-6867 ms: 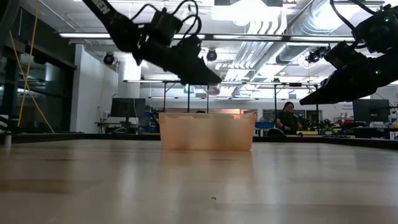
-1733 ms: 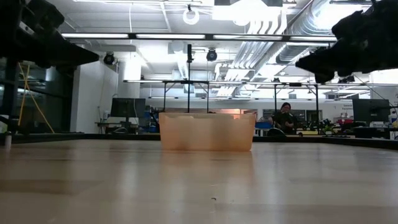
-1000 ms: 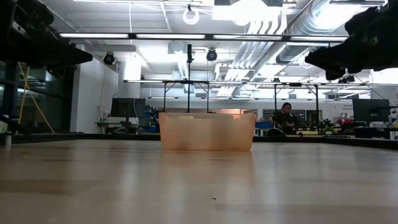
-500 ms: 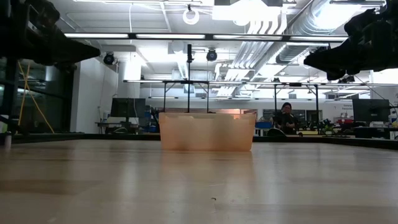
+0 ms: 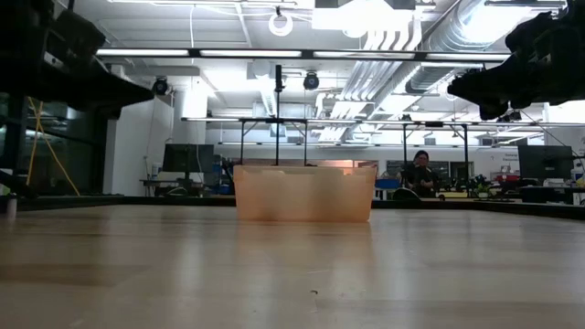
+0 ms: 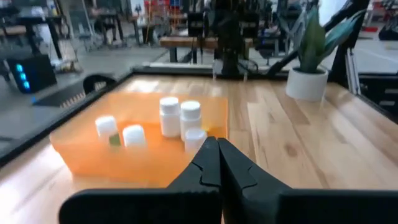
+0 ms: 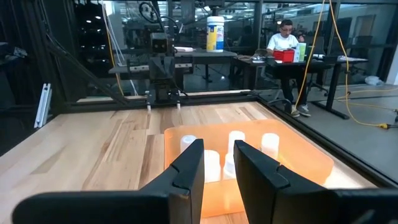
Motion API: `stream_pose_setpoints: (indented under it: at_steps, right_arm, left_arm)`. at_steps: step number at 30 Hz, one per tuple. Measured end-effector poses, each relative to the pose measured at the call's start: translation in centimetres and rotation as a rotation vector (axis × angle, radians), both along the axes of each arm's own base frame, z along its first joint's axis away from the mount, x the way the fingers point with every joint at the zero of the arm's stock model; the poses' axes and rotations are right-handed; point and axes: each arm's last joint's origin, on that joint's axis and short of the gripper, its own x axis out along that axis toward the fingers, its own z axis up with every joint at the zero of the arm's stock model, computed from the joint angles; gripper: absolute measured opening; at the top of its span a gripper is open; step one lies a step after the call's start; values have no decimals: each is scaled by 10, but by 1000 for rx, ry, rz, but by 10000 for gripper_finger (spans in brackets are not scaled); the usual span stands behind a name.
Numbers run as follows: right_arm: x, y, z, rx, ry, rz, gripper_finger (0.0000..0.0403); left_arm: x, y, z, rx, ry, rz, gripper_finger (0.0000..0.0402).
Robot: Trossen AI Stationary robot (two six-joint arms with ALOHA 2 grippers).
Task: Pick and place pill bottles into a basket
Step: Return to Home Position
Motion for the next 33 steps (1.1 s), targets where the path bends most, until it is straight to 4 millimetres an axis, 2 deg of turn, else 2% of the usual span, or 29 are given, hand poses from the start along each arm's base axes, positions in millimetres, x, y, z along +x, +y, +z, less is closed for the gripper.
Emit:
stream_pose_setpoints:
  at_steps: [7, 14, 24, 31, 33]
  right_arm:
    - [0, 0, 0, 1, 2, 12, 78]
    - [0, 1, 0, 23, -1, 21, 78]
    - [0, 0, 0, -7, 6, -1, 78]
    - [0, 0, 0, -8, 6, -2, 78]
    - [0, 0, 0, -9, 7, -2, 78]
  left_arm:
    - [-2, -1, 5, 61, -48, -34, 29]
    - [-8, -4, 9, 118, -107, -152, 24]
    - [-8, -4, 8, 120, -101, -163, 122]
    - [-8, -4, 8, 118, -101, -161, 143]
    - [-8, -4, 9, 55, -106, -159, 143]
